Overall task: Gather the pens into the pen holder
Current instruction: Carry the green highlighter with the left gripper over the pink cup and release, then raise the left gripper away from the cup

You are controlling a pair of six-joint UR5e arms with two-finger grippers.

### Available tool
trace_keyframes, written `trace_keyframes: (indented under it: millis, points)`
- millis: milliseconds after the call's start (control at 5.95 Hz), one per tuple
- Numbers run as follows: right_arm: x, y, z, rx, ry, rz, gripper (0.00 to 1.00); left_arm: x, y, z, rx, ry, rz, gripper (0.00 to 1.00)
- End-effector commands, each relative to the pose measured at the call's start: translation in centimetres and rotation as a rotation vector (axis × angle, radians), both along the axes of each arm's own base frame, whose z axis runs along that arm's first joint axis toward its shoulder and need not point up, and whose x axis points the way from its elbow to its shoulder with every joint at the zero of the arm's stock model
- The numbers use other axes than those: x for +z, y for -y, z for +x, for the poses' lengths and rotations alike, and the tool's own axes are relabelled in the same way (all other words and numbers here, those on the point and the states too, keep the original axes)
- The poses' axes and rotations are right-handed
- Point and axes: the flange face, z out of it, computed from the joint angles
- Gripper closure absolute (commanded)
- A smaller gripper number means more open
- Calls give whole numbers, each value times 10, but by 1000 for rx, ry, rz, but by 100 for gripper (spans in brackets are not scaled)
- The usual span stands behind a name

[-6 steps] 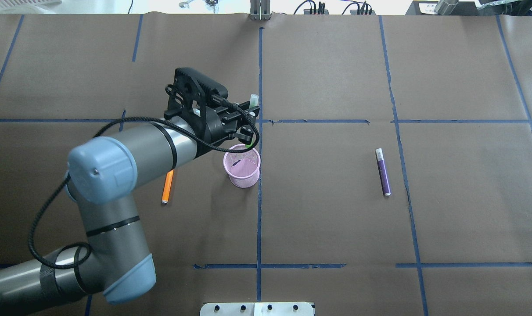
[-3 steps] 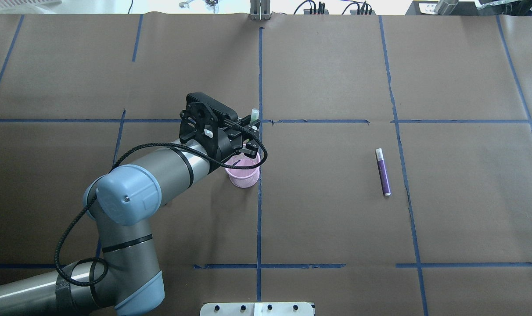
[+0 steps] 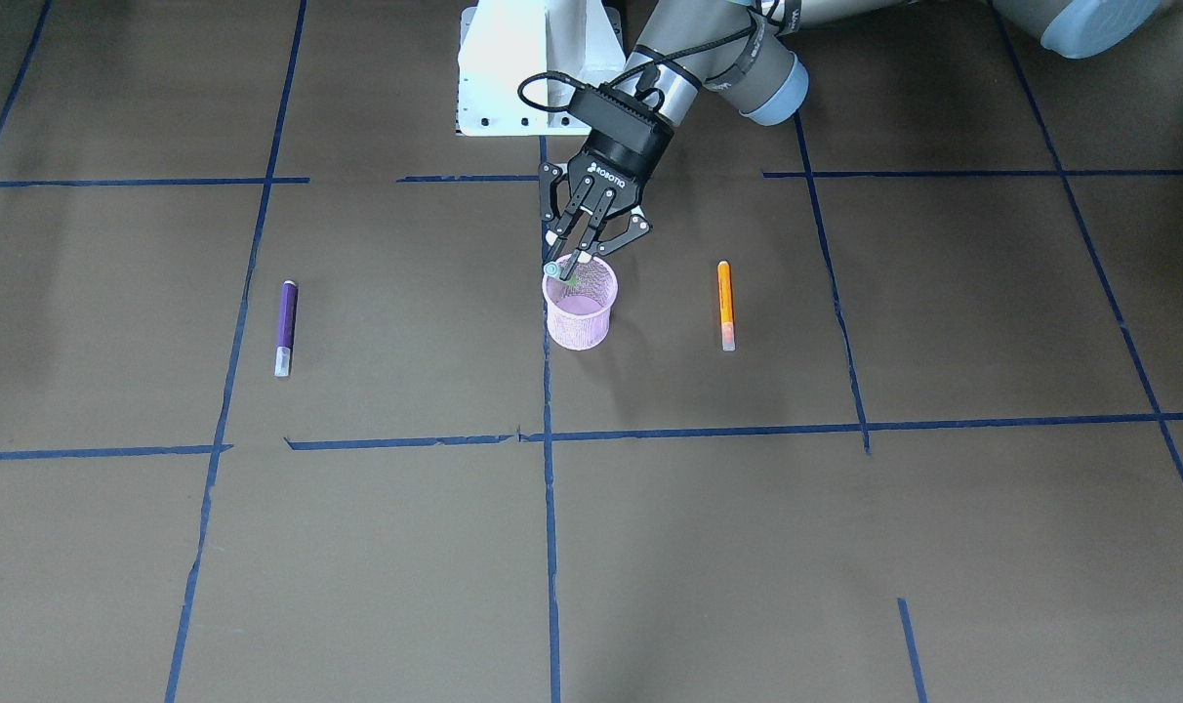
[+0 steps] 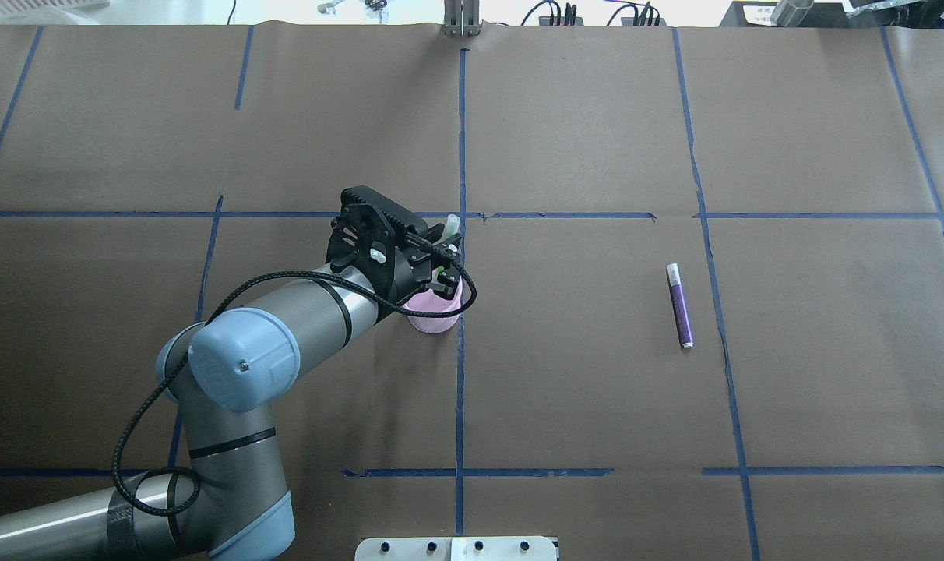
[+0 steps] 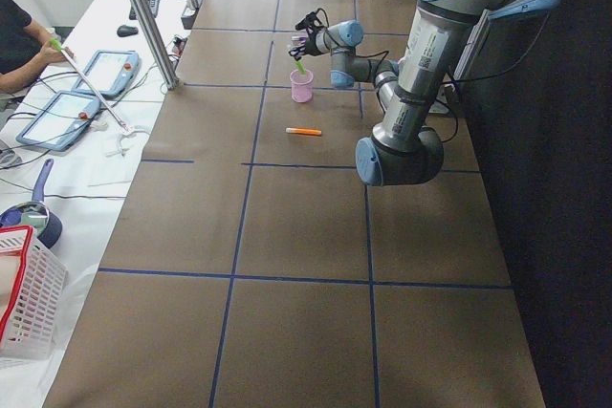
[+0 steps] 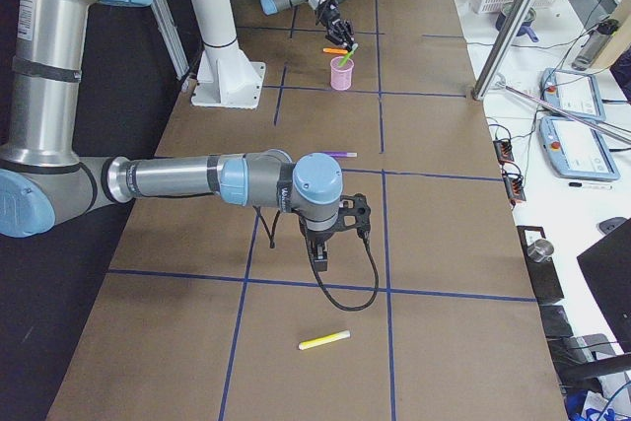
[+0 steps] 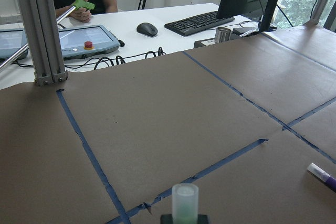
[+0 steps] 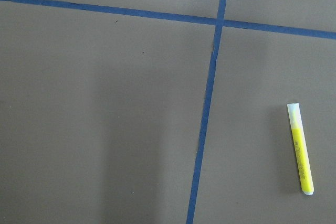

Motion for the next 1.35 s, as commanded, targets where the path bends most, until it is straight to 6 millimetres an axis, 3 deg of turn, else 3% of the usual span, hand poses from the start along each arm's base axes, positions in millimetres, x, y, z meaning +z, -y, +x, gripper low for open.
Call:
trace_keyframes:
  millis: [0, 168, 336, 505, 673, 841, 1009, 1177]
  points:
    - [4, 0, 0, -3, -5, -6, 0, -10, -4, -3, 15, -8, 15, 0]
    - [17, 2, 0, -6, -11, -26, 1, -2, 0, -2, 9, 68, -14, 0]
    - [45, 7, 1, -9, -15, -22, 5, -2, 27, -28, -41, 226, -52, 0]
    - [77, 25, 1, -9, -27, -2, 7, -14, 34, -59, -57, 331, -40, 0]
    - [108, 67, -4, -49, -95, -31, 9, -5, 53, -75, -25, 386, -107, 0]
    - [147, 90, -21, -131, -110, -67, 9, 17, 78, -104, 39, 390, -200, 0]
    - [194, 110, -22, -238, -82, -75, 7, 47, 104, -146, 101, 386, -372, 0]
    - [213, 102, -30, -271, -88, -104, 6, 75, 113, -196, 137, 391, -481, 0]
